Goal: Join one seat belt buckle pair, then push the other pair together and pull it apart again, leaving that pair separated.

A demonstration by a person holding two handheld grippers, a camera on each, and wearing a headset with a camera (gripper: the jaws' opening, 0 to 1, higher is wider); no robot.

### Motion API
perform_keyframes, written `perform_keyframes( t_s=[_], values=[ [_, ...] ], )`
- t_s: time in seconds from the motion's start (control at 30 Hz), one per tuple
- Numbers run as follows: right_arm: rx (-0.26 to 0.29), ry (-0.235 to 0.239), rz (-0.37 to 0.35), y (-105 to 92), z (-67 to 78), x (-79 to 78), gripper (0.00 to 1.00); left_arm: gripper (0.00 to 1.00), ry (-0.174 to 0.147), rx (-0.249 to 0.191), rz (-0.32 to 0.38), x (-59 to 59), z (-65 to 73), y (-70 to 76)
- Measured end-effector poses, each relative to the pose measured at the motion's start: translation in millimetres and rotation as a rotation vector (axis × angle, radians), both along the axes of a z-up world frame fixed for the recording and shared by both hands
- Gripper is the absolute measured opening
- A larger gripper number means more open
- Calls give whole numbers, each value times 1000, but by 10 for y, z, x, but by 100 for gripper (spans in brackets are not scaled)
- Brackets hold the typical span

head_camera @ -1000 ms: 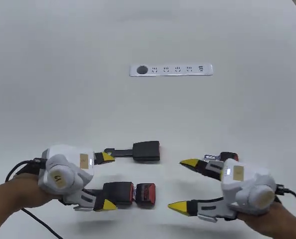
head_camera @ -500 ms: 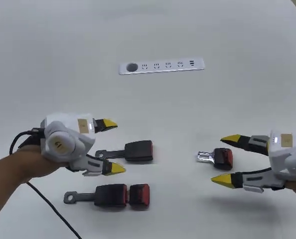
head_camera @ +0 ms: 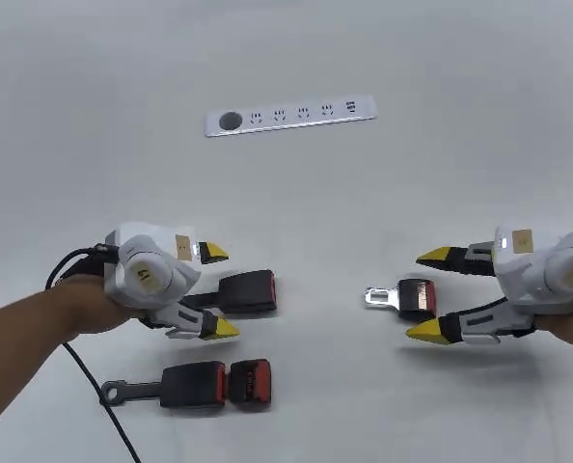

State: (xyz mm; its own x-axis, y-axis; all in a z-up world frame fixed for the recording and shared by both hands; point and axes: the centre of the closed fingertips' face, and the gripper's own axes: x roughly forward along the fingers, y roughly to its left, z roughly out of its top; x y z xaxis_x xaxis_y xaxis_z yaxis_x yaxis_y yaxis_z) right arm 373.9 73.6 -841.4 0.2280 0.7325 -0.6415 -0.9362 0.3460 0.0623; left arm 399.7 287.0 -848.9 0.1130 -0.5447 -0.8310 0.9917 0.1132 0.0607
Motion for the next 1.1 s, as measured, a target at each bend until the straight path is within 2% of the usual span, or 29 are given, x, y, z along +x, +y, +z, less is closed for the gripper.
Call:
perform_keyframes(
  t_s=[0.23,0.3,0.33,0.37,0.43,0.5,0.53,0.6,0.7,0.77,0.83,1.1],
  values=[
    [16,30,19,16,6,-14,60,56,16,-17,13,48,-59,-64],
    [-3,30,37,25,-24,-45,59,55,24,-2,1,19,-76,-71],
    [-14,31,46,26,-42,-59,58,54,38,-13,2,24,-91,-72],
    [-19,31,51,26,-48,-67,57,53,30,-17,16,61,-91,-76],
    [-40,26,65,22,-78,-84,53,54,40,-33,58,103,-104,-85],
    [-34,36,63,18,-90,-82,53,51,71,-36,52,53,-112,-91],
    [-41,39,64,8,-106,-84,53,49,73,-38,46,38,-110,-96],
    [-45,28,76,6,-100,-89,53,47,66,-38,29,29,-108,-106],
    [-38,39,72,-2,-85,-100,49,45,70,-45,28,44,-107,-105],
    [-29,44,72,-3,-76,-100,45,35,83,-49,24,62,-93,-92],
    [-25,51,69,-4,-75,-99,43,35,82,-54,14,49,-72,-100],
    [-36,25,102,-19,-90,-78,37,34,58,-34,-55,22,-57,-119]
  ],
)
